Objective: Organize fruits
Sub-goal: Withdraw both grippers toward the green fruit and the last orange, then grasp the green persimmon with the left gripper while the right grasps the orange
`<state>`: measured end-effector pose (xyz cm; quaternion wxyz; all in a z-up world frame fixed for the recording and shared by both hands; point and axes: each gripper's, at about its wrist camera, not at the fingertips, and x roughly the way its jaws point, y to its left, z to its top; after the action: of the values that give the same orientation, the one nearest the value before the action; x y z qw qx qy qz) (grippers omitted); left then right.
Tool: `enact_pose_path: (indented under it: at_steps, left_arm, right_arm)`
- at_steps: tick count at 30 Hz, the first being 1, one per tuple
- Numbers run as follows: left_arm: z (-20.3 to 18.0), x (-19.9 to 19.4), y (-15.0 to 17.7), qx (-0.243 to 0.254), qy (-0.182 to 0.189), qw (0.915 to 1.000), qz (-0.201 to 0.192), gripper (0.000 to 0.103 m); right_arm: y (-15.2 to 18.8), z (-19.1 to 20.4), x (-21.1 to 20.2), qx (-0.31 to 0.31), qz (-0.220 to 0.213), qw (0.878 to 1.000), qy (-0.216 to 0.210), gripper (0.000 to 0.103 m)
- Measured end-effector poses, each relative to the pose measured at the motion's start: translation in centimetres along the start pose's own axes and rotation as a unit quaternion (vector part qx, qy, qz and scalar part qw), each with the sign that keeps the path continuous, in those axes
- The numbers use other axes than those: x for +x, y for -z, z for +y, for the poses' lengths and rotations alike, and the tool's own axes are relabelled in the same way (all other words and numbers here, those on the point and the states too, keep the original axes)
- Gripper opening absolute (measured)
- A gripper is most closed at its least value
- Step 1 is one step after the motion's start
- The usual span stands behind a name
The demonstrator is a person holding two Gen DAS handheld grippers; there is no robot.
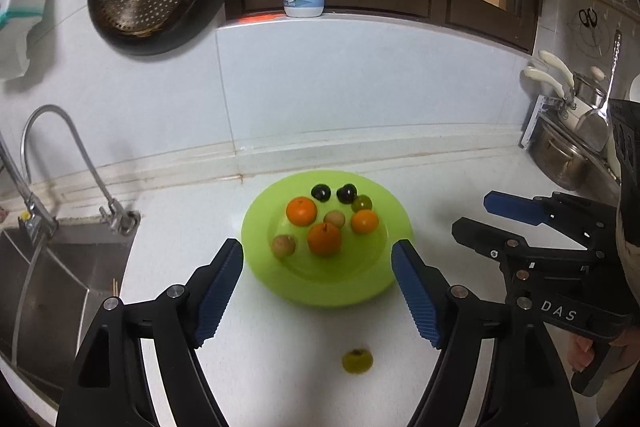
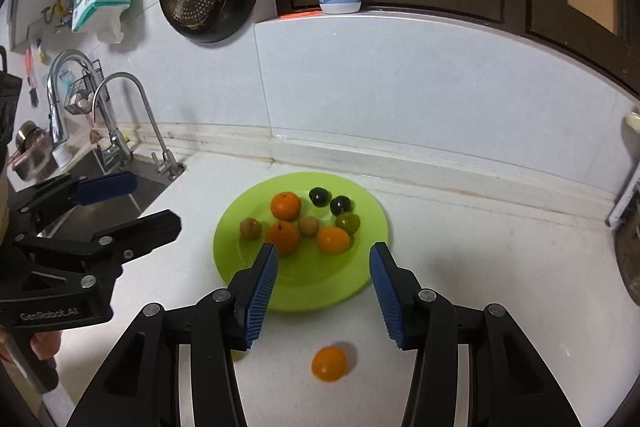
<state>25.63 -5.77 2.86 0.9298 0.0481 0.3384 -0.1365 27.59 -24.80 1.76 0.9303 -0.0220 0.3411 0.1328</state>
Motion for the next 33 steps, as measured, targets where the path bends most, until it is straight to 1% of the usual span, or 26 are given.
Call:
enact_pose_path:
  at_steps: [7,17,22,33]
  left_arm:
    - [-0.4,-0.5,2.3,-0.004,-0.001,0.9999,0.017,0.08]
    - [-1.0,0.5,5.7,-0.005,0.007,0.998,0.062,0.08]
    - [-1.5,1.4,7.2,0.001,0.009,0.9966,0.082,0.08]
    - [-1.9,4.4,9.6,-0.014,0.025,0.9915,0.127,0.078]
  right_arm:
    - [2.2,0.5,-0.8,0.01,0.016,1.0,-0.007,0.049]
    - [6.0,0.3,0.4,0.023,0.071,0.997,-0.015,0.049]
    - [7.3,0.2,1.1,0.023,0.093,0.995,-0.011,0.049]
    - [9.2,-0.1,2.4,0.029,0.128,0.991,-0.007,0.049]
